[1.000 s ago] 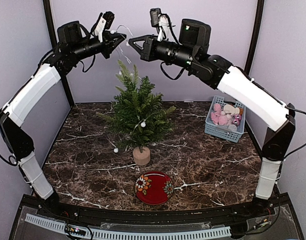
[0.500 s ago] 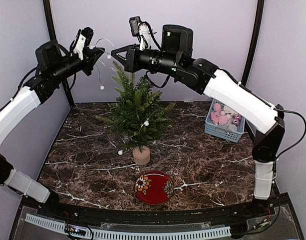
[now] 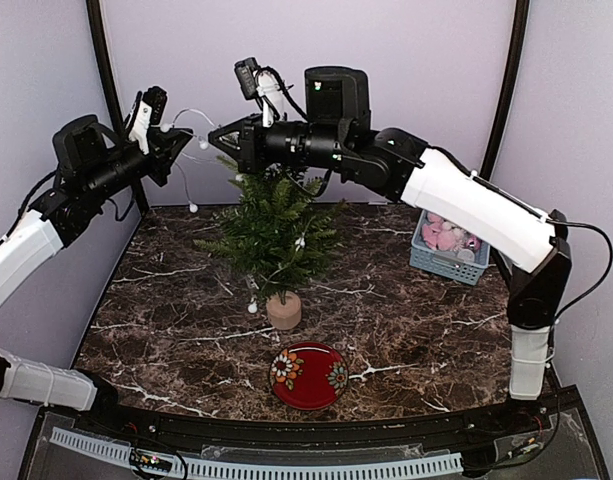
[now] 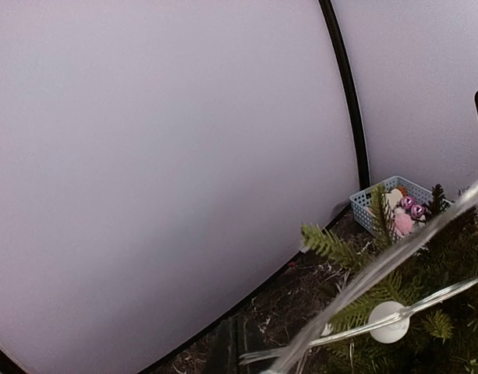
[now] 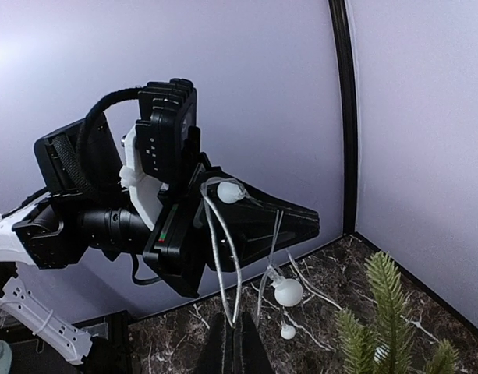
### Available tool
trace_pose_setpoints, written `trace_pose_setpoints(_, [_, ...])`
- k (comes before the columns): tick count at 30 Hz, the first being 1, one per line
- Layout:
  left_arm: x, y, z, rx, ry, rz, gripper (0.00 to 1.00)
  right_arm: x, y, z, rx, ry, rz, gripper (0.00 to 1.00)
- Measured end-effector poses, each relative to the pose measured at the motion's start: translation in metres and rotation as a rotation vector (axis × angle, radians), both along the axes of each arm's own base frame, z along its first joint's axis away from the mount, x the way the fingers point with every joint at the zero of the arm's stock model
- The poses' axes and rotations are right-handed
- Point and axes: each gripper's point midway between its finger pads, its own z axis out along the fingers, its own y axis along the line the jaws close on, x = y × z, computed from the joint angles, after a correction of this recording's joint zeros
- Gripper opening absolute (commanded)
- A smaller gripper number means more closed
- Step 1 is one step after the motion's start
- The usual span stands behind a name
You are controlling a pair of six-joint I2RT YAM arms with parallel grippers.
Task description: Decorate the small christmas tree
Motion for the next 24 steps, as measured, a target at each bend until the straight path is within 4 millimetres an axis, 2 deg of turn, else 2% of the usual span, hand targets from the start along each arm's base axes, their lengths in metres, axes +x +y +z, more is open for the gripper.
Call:
trace_pose_setpoints(4, [-0.012,0.005,-0.029,-0.023,0.079,-0.004,0.07,-0.010,0.005,-0.015,-0.044,0.006,0.007,0.00])
trace_pose_setpoints(8, [-0.020,0.017,-0.055,-0.056,0.156,0.019,0.26,-0.027,0.003,-0.022,-0.085,0.011,0.022,0.00])
trace_pose_setpoints(9, [-0.021,0.021,-0.059,-0.066,0.173,0.031,0.36,-0.034,0.002,-0.021,-0.087,0.010,0.028,0.00])
trace_pose_setpoints(13, [-0.027,0.029,-0.081,-0.106,0.242,0.052,0.61,-0.050,-0.013,-0.008,-0.072,0.006,0.028,0.00])
trace_pose_setpoints(15, [-0.034,0.030,-0.097,-0.130,0.285,0.053,0.67,-0.054,-0.020,0.000,-0.052,0.005,0.026,0.00])
trace_pose_setpoints(19, [-0.049,0.031,-0.125,-0.182,0.363,0.038,0.67,-0.056,-0.029,0.015,-0.011,0.006,0.018,0.00])
trace_pose_setpoints(24, [-0.058,0.024,-0.142,-0.217,0.420,-0.016,0.66,-0.055,-0.029,0.017,0.001,0.025,0.014,0.00])
